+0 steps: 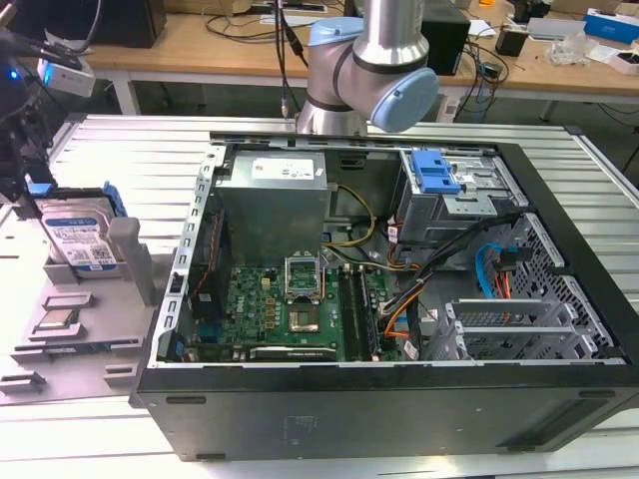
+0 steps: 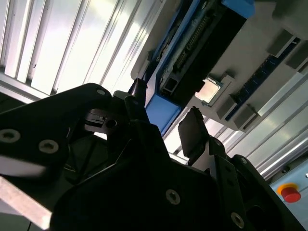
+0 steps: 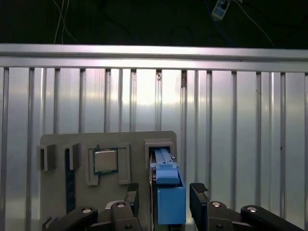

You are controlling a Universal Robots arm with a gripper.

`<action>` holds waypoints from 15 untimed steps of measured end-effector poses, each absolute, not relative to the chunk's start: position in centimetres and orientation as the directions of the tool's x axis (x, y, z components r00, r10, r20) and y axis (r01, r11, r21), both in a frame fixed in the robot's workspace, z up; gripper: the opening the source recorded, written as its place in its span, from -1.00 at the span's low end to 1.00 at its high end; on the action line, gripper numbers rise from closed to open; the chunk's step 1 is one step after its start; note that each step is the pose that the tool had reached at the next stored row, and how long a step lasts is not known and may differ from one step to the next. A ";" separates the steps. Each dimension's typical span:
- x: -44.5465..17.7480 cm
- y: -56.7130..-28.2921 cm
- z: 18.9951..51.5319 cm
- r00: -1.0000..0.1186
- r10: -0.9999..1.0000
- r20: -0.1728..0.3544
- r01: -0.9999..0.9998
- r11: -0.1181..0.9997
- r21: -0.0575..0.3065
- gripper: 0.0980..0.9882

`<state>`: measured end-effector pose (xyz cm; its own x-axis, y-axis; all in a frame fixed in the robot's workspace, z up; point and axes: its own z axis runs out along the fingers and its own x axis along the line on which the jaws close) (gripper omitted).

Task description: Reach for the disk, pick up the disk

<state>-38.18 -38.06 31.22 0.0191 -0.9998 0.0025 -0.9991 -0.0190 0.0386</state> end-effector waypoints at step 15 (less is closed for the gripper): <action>-37.9 -38.0 29.3 0.033 -0.999 0.004 -0.999 -0.033 0.039 -0.40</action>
